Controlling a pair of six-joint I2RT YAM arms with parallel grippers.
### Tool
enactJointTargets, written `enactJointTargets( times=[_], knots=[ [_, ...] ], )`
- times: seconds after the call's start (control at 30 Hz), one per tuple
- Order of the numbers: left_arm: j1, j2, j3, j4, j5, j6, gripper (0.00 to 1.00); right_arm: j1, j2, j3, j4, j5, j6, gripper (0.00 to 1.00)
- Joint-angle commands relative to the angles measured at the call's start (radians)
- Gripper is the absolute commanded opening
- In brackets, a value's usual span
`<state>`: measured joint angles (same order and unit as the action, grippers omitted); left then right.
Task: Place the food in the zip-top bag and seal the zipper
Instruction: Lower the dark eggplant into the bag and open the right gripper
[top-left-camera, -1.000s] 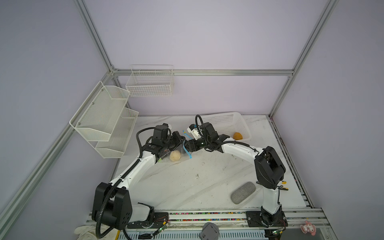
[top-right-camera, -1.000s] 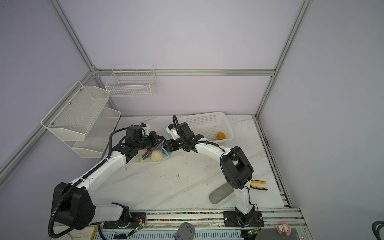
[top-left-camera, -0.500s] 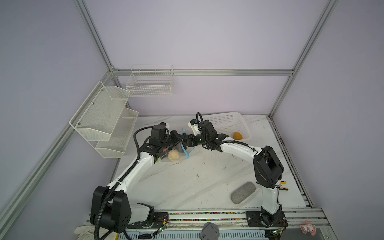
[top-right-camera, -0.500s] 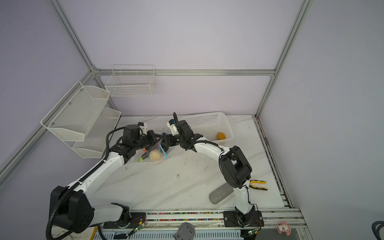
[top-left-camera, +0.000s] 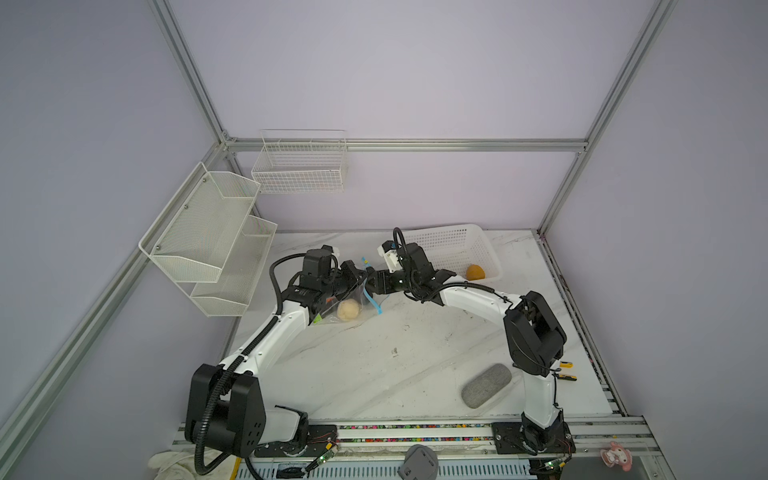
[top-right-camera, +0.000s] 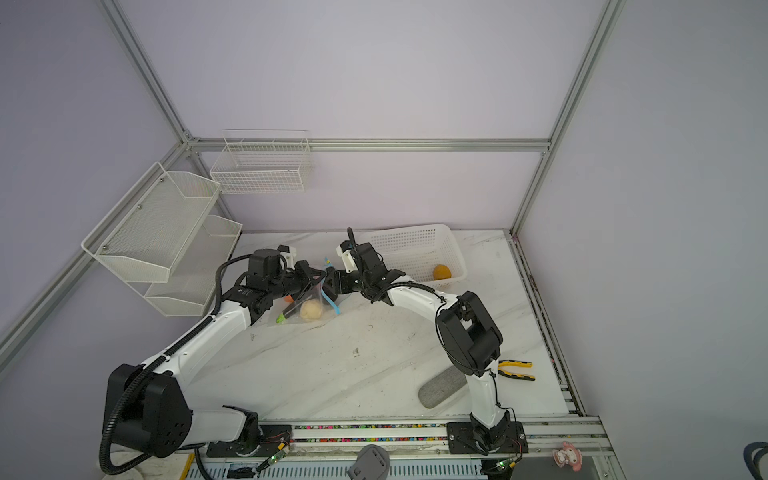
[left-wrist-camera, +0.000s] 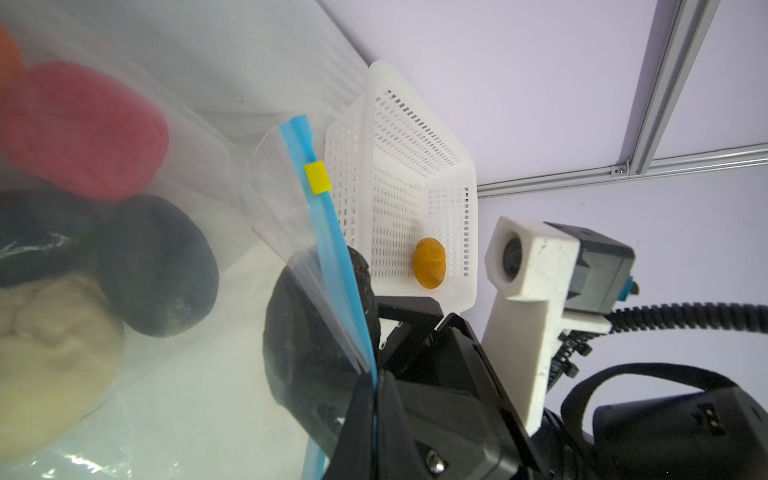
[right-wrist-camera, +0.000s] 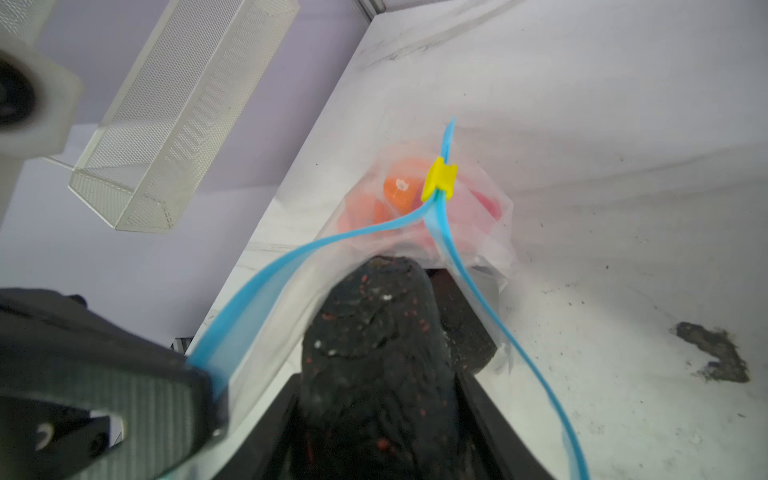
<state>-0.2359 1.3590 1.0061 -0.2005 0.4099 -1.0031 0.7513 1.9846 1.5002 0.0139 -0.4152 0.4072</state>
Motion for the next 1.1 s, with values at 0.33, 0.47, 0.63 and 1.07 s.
enactJointTargets(
  times=[0.33,0.47,0.63,1.07],
  knots=[
    [0.005,-0.022,0.055,0.047,0.027,-0.006,0.00,0.013,0.010,0.004,-0.011,0.013,0.004,0.51],
    [0.006,-0.020,0.052,0.050,0.030,-0.006,0.00,0.013,0.028,0.021,-0.024,0.026,0.002,0.55],
    [0.004,-0.021,0.052,0.051,0.029,-0.006,0.00,0.012,0.050,0.033,-0.014,0.033,0.002,0.57],
    [0.005,-0.023,0.046,0.050,0.029,-0.007,0.00,0.013,0.061,0.043,-0.004,0.056,0.002,0.67]
  ],
)
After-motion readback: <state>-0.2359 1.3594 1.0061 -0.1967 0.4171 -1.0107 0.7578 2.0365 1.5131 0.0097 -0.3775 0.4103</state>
